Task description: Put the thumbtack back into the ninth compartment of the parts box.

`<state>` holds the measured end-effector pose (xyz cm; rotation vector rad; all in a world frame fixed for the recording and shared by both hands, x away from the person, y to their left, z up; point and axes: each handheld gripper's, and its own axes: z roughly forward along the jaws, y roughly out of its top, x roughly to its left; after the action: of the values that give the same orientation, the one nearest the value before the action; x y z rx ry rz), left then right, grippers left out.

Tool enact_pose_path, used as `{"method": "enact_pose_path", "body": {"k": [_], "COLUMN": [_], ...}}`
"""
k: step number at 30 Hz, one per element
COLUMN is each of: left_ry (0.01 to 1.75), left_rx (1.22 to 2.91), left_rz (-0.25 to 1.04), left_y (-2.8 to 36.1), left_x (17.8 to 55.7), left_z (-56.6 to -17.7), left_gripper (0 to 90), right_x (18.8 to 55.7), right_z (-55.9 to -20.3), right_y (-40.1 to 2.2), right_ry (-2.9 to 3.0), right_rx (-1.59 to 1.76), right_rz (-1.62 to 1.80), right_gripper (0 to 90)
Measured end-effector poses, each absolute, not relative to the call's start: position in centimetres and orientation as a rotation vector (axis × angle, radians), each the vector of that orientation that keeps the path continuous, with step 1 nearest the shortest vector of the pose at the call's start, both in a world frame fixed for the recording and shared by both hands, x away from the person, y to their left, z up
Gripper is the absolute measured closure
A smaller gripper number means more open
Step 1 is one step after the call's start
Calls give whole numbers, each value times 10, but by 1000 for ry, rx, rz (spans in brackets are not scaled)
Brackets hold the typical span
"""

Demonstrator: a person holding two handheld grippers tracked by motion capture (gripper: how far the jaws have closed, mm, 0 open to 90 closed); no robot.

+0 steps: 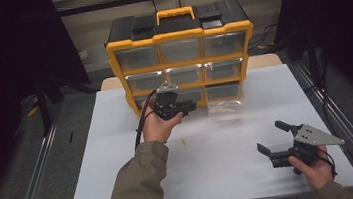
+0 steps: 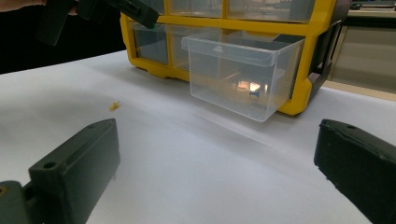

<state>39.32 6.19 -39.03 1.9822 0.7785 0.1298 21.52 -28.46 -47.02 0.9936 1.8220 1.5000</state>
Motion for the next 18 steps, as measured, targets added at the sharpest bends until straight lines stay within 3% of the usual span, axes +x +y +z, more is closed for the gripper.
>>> {"method": "enact_pose_path", "body": {"k": [18], "left_ry": [742], "left_rx": [1980], "left_rz": [119], "left_y": [45], "left_x": [398], "left_z": [-378], "left_gripper": [776], "right_x": [215], "right_z": [-470], "right_y": [-285], "right_ry": [1823], "right_rx": [994], "right_rz": [1498], "right_gripper": [0]}}
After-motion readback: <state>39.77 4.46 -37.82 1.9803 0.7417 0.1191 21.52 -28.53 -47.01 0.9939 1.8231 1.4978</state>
